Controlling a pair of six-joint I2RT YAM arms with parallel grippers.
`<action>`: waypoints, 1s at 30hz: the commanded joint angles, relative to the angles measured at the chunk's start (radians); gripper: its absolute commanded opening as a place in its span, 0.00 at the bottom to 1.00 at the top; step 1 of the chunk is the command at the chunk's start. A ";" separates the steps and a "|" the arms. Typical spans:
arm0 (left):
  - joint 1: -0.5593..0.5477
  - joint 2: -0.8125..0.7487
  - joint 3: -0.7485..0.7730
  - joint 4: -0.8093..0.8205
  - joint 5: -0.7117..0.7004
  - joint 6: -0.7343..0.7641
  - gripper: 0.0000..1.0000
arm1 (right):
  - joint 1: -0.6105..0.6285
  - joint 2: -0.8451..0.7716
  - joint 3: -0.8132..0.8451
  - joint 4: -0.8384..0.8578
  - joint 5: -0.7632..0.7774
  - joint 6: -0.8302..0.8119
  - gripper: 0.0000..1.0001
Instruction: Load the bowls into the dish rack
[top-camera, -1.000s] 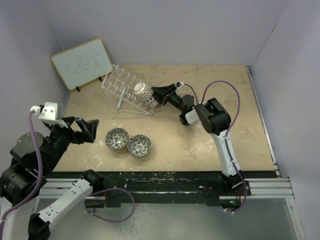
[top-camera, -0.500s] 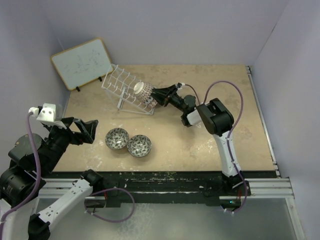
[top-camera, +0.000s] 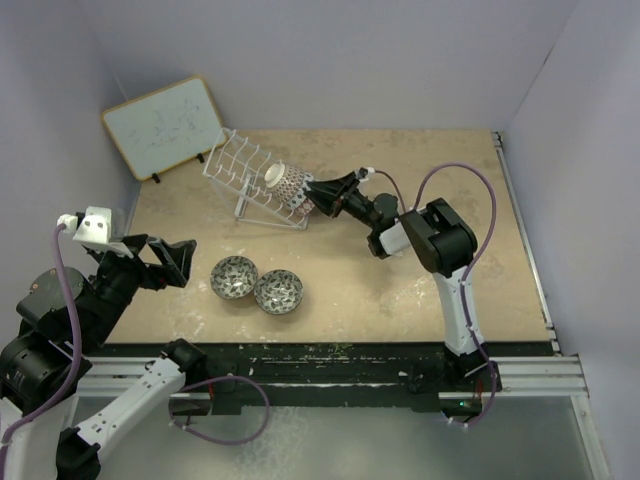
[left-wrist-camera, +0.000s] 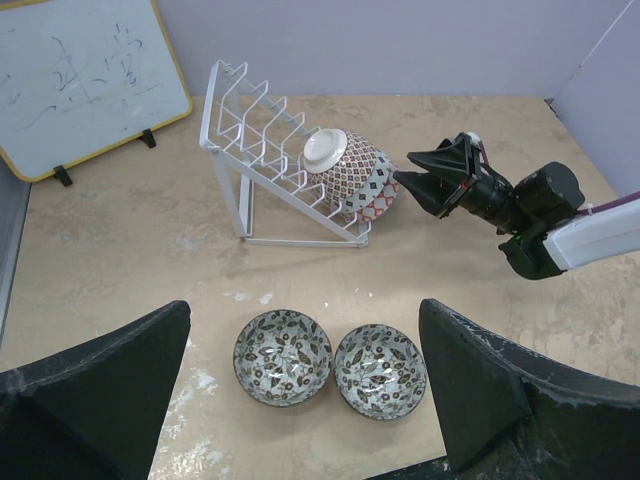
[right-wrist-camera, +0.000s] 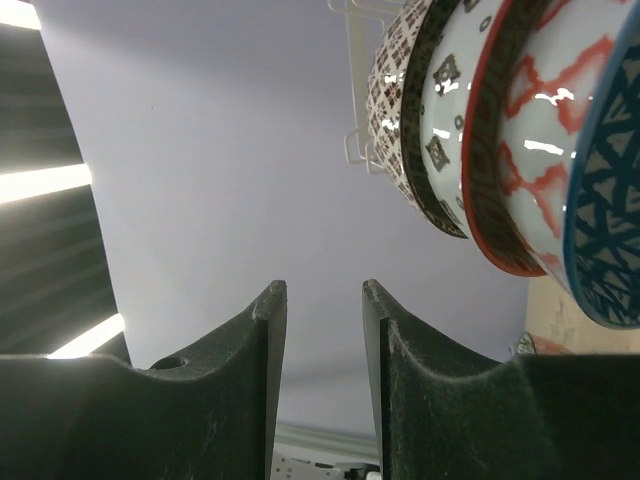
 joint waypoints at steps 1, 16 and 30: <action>0.005 -0.004 0.005 0.033 0.009 -0.016 0.99 | -0.006 -0.069 -0.017 0.204 -0.024 -0.041 0.39; 0.004 0.015 0.025 0.020 0.017 -0.037 0.99 | -0.005 -0.315 -0.210 -0.099 -0.077 -0.276 0.45; 0.004 0.037 0.018 0.042 -0.010 -0.024 0.99 | 0.131 -0.727 -0.072 -1.335 0.147 -1.078 0.59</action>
